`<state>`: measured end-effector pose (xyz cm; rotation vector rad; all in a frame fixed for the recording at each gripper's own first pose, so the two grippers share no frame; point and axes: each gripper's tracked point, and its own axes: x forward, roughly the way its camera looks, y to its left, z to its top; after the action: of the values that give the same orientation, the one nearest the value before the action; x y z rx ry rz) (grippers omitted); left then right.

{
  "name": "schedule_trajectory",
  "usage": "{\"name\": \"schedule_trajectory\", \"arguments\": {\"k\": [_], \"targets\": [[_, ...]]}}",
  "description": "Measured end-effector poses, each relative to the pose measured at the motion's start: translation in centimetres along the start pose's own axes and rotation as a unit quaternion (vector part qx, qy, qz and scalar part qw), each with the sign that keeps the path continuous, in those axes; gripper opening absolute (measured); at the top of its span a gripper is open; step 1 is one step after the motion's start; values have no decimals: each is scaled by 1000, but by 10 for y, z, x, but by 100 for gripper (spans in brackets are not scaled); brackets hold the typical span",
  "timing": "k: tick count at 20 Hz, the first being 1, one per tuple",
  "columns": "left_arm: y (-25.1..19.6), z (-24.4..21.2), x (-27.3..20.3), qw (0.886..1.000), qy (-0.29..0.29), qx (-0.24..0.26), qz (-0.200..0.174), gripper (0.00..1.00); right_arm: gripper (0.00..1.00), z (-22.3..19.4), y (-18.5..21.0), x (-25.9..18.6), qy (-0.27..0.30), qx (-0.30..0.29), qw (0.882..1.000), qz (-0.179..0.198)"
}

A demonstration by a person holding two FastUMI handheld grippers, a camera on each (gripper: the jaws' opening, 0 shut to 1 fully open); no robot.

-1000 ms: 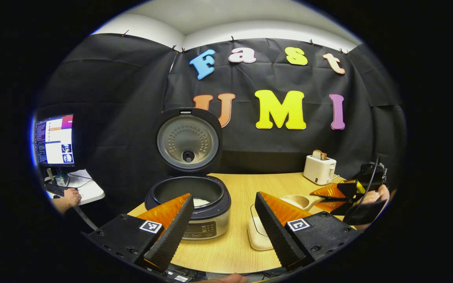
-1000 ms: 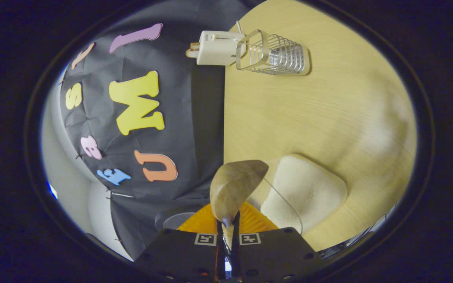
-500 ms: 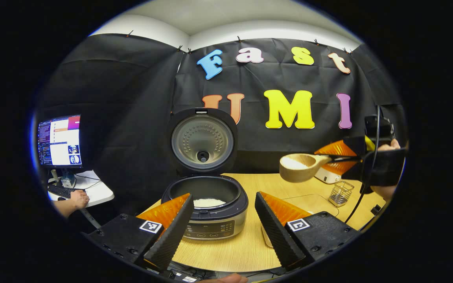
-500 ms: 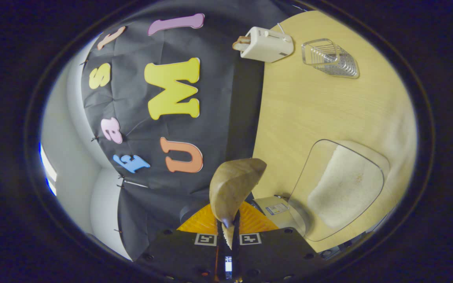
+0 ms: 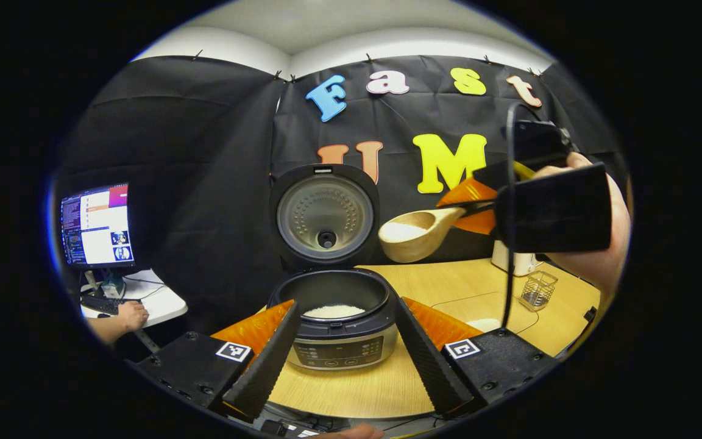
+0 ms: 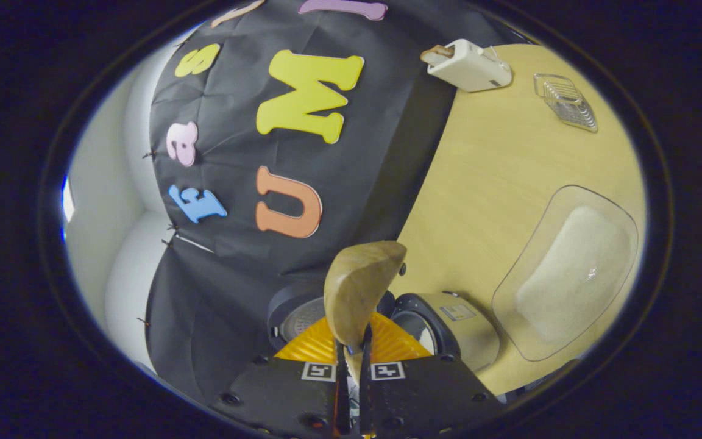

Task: Close the left gripper, press the button to open the rice cooker; take a wooden spoon from the chopstick holder with the right hand, scoop a spoonful of rice and pour it into the rice cooker, then put the wooden spoon back into the chopstick holder.

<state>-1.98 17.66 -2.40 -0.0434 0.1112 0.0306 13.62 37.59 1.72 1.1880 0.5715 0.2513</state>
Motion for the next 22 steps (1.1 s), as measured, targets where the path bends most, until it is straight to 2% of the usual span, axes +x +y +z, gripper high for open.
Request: {"name": "schedule_trajectory", "arguments": {"k": [4, 7, 14, 18, 19, 21, 22], "targets": [[14, -4, -4, 1000, -1, 6, 3, 99, 6, -9, 7, 39, -23, -58, 998, -30], [23, -10, -3, 1000, 4, 4, 8, 99, 6, -14, 2, 69, -35, -123, 990, -62], [36, -11, -6, 1000, 3, -2, 15, 99, 4, -7, 12, 102, -70, -235, 964, -104], [59, -15, -9, 999, 12, -15, 43, 99, 6, -6, 14, 114, -60, -294, 946, -123], [63, -16, -10, 999, 14, -20, 48, 99, 4, -6, 14, 116, -57, -306, 942, -126], [73, -20, -10, 998, 17, -28, 60, 99, 8, -4, 16, 112, -62, -336, 930, -136], [76, -21, -9, 997, 19, -33, 63, 99, 6, -6, 19, 112, -65, -354, 923, -134]]}}
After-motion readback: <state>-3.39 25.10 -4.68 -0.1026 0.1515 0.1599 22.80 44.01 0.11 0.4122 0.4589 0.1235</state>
